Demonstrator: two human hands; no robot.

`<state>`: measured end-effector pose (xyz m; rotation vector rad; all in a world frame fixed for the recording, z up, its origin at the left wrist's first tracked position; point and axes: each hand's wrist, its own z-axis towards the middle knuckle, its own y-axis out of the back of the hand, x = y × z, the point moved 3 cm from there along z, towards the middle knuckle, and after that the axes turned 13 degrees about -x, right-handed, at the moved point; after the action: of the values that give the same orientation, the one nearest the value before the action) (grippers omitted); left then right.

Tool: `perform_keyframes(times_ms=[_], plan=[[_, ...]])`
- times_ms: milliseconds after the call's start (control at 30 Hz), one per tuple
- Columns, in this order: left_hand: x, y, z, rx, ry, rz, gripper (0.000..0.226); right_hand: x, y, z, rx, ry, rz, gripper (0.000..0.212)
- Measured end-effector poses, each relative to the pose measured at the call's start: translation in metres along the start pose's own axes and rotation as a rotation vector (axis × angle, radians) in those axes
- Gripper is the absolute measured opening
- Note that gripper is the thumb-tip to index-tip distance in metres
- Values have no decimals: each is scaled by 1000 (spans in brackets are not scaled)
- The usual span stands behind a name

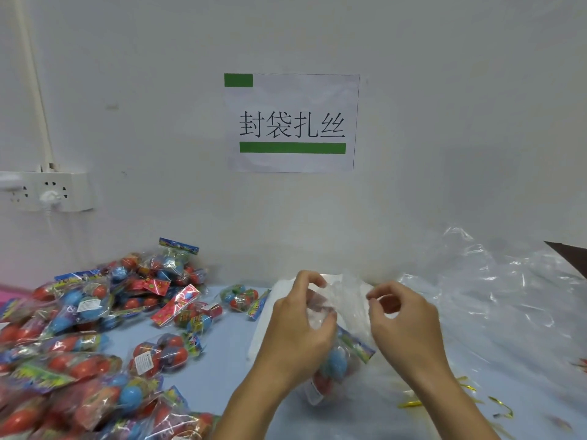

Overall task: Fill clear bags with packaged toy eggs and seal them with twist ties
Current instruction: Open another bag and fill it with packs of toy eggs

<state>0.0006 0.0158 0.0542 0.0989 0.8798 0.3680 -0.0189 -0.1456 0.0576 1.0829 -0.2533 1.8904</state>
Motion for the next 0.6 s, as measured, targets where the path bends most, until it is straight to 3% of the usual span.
perform_keyframes(times_ms=[133, 267, 333, 400, 500, 533, 600], plan=[[8, 14, 9, -100, 133, -63, 10, -1, 5, 4, -193, -6, 104, 20], [25, 20, 15, -144, 307, 74, 6, 34, 16, -10, -462, 378, 232, 24], [32, 18, 13, -95, 396, 81, 6, 54, 9, -27, -325, 561, 332, 25], [33, 17, 12, -85, 505, -87, 7, 65, -6, -42, -41, 645, 325, 25], [31, 24, 15, -182, 650, -318, 16, 55, -32, -56, 340, 552, 76, 31], [34, 28, 16, -231, 656, -302, 18, 48, -38, -58, 407, 530, -15, 33], [44, 40, 21, -293, 568, 3, 17, 34, -44, -57, 464, 507, -150, 36]])
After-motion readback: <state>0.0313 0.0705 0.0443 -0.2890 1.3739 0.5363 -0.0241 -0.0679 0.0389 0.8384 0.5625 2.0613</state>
